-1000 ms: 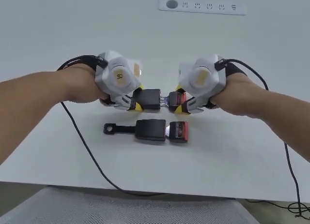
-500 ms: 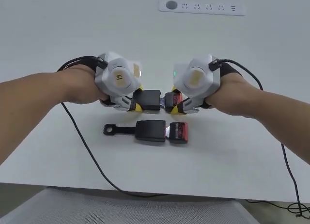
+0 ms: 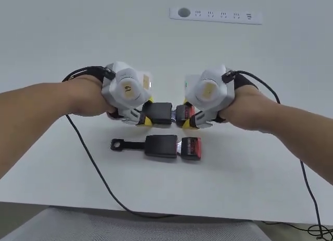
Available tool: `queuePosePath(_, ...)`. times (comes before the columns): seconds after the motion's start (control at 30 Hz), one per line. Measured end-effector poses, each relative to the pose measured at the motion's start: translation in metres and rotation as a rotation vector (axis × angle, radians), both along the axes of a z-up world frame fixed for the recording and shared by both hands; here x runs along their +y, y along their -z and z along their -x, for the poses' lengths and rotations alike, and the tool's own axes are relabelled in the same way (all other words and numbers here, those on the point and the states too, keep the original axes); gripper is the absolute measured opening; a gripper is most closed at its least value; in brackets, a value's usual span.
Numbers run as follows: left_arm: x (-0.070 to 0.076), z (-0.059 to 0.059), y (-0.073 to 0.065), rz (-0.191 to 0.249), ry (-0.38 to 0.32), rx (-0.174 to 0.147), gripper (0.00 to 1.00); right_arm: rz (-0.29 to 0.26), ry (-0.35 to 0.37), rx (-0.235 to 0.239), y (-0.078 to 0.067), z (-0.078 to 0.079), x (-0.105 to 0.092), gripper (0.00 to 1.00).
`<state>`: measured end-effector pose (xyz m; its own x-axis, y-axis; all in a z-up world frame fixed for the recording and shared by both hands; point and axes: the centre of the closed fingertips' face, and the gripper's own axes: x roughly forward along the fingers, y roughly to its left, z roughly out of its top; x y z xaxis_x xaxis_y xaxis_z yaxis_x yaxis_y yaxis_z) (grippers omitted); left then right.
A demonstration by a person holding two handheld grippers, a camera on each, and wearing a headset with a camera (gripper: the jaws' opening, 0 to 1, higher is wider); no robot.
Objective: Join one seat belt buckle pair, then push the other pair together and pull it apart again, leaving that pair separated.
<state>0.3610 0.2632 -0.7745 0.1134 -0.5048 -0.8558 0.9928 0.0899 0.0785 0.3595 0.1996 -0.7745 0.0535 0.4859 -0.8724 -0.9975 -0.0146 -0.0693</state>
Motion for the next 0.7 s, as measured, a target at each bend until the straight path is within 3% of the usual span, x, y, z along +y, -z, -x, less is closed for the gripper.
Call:
queuePosePath(0.5, -0.001, 0.001, 0.001, 0.006, 0.002, 0.005, 0.32, 0.027, 0.002, 0.011, 0.002, -0.001, -0.012, 0.30)
queuePosePath(0.7, -0.001, 0.001, 0.001, 0.007, 0.002, 0.008, 0.32, 0.006, 0.015, 0.021, 0.002, 0.002, -0.013, 0.31)
